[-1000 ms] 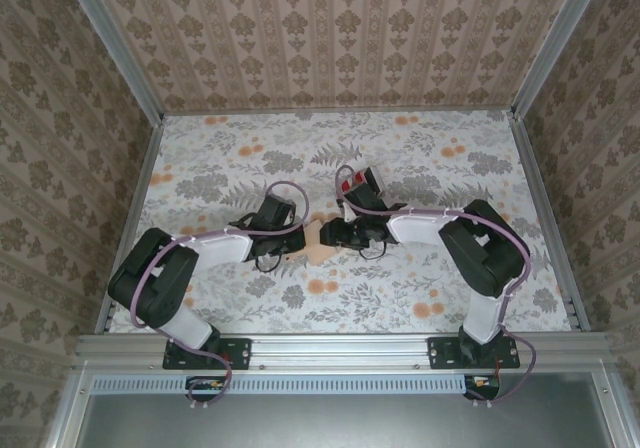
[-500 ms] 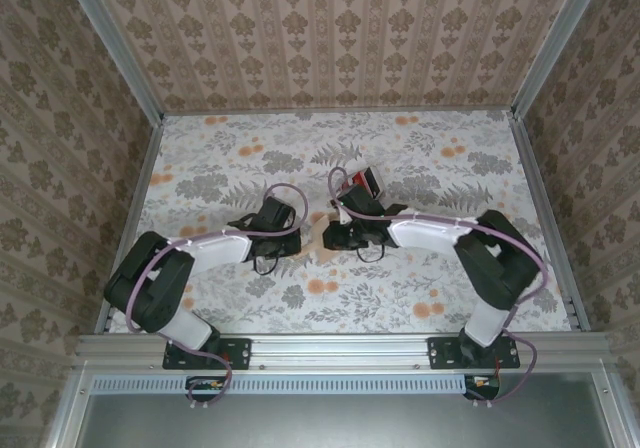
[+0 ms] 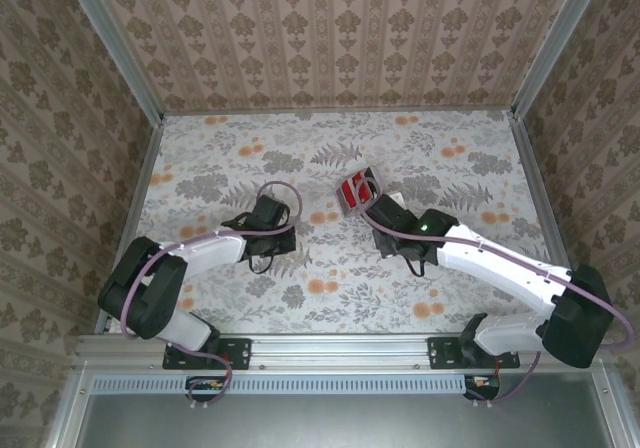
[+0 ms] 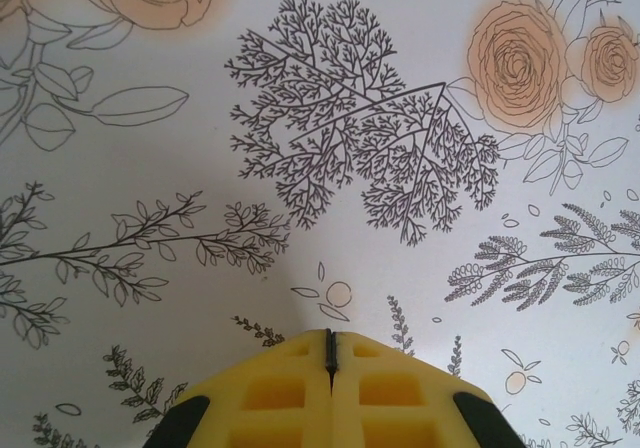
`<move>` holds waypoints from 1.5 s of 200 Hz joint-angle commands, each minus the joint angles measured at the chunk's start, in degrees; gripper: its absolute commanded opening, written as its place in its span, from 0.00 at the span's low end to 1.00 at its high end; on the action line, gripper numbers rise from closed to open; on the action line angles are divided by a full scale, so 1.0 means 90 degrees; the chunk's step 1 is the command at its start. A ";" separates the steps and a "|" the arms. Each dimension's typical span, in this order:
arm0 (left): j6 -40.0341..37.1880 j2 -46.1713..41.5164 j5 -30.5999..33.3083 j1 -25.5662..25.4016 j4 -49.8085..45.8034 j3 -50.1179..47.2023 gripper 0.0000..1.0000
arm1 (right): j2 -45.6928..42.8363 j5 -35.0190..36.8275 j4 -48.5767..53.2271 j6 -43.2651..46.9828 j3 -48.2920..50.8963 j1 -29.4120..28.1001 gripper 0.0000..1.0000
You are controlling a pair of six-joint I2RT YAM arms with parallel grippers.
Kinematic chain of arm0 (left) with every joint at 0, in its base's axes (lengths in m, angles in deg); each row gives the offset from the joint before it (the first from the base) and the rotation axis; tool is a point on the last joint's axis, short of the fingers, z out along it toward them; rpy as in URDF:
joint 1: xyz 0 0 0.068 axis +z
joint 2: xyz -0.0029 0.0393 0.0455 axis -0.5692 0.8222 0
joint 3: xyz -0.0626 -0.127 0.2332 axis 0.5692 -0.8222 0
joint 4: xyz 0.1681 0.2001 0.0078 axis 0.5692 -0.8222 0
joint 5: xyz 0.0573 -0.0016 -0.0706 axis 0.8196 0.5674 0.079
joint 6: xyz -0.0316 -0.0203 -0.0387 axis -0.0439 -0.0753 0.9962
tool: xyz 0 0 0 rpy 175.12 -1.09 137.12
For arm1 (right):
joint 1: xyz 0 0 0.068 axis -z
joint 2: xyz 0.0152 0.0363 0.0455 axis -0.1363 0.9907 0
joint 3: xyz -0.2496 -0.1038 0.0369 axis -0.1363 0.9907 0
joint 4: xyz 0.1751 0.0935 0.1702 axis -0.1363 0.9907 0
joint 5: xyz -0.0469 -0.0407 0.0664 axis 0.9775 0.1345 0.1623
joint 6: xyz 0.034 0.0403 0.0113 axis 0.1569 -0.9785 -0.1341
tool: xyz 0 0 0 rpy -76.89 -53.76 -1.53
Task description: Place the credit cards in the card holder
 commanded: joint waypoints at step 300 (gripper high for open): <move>-0.0024 0.0624 -0.1028 -0.0173 0.0429 0.0766 0.00 | 0.0305 -0.3148 -0.3646 -0.0543 0.0761 0.1683 0.65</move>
